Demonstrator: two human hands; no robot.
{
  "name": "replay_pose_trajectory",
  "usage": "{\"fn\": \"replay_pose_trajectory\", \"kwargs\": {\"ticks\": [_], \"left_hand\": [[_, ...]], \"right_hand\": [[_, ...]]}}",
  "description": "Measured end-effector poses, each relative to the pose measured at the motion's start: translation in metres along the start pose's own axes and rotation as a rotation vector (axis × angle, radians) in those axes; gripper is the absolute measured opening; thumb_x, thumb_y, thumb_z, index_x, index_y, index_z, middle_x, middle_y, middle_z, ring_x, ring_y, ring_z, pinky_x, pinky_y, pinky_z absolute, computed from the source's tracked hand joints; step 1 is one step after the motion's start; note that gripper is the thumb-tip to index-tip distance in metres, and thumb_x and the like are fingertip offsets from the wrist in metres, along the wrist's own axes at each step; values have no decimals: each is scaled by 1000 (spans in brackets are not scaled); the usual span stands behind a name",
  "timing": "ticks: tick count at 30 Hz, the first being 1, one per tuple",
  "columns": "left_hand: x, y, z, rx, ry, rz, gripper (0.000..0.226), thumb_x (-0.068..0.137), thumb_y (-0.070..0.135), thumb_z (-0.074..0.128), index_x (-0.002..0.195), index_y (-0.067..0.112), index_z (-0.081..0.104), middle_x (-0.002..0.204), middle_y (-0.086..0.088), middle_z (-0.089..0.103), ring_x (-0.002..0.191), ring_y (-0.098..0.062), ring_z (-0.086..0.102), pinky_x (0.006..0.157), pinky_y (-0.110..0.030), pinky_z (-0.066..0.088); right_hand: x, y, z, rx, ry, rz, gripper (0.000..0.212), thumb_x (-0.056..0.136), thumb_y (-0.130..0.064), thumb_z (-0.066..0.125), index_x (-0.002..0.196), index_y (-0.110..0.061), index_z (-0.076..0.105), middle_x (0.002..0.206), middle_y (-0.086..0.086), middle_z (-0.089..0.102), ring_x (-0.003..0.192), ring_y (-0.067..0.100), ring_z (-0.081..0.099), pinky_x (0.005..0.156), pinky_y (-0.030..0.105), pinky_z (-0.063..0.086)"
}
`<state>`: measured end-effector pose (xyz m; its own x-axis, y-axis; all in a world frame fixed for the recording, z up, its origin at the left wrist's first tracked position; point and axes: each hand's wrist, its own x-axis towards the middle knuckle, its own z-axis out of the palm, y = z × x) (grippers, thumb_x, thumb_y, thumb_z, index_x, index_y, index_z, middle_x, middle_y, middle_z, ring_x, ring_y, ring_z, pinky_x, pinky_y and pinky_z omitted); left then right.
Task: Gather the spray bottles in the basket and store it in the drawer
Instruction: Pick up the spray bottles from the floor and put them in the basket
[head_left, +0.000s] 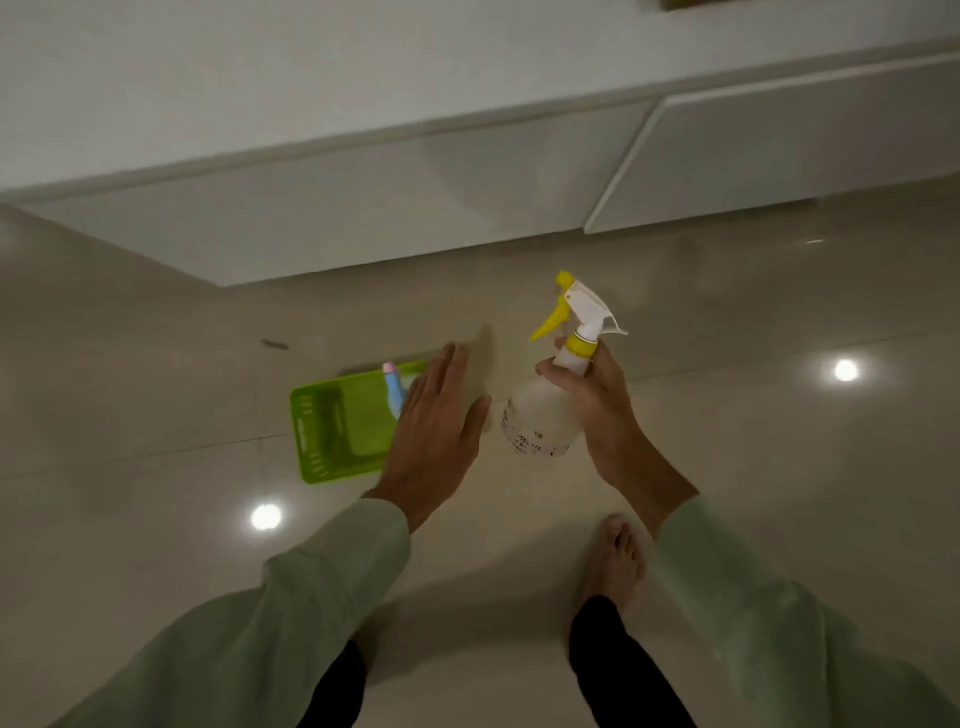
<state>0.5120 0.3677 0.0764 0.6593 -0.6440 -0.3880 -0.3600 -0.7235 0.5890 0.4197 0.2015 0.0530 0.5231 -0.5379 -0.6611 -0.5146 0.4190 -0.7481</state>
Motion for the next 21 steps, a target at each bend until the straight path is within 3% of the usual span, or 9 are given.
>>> {"fn": "replay_pose_trajectory", "kwargs": {"ticks": [4,7,9,12,14,15,18,21], "left_hand": [[-40,-56,-58,-37,16,-17,57,104,31,44,155,14,25,163,-6,26,152,-22,22,123,-39,21],[-66,-105,-96,-46,26,-44,56,104,28,44,154,12,26,161,-8,30,150,-24,27,122,-42,26],[-76,-135,-112,-32,21,-71,56,103,26,45,154,10,27,160,-10,32,149,-26,29,121,-42,26],[-87,-178,-126,-32,2,-106,55,103,24,44,153,10,27,160,-11,32,147,-26,32,120,-42,27],[-87,-201,-128,-48,-4,-127,54,104,24,43,154,10,27,160,-10,32,147,-26,32,120,-43,28],[-86,-212,-128,-53,-4,-136,54,104,24,42,154,10,26,160,-11,32,147,-27,32,120,-43,28],[-79,-242,-119,-50,-15,-150,55,104,24,41,154,10,25,160,-12,31,148,-27,31,120,-42,27],[-65,-267,-102,-64,-34,-152,55,104,26,40,155,11,23,161,-11,30,148,-26,30,121,-42,26]], "right_hand": [[-50,-7,80,-55,-5,-112,17,88,-18,74,103,-21,67,88,-19,71,82,-2,66,72,15,51],[-79,1,146,-92,77,-171,23,81,-22,81,100,-15,71,96,-4,76,92,15,71,84,34,56],[-89,11,186,-141,133,-189,32,76,-25,86,102,-12,74,98,2,77,96,20,72,88,40,57],[-93,32,237,-183,220,-206,41,71,-24,90,105,-10,73,95,3,75,88,14,69,82,25,54],[-86,47,261,-186,249,-219,36,69,-18,91,99,-12,71,90,3,73,75,7,63,71,14,48],[-80,57,273,-193,250,-223,33,69,-16,90,95,-16,70,86,3,71,70,7,60,67,14,47],[-57,91,299,-228,260,-212,24,70,-15,87,85,-16,68,67,-4,61,62,13,53,63,27,48],[-29,127,318,-304,332,-214,22,71,-15,85,85,-12,68,71,6,64,70,28,58,68,42,50]]}}
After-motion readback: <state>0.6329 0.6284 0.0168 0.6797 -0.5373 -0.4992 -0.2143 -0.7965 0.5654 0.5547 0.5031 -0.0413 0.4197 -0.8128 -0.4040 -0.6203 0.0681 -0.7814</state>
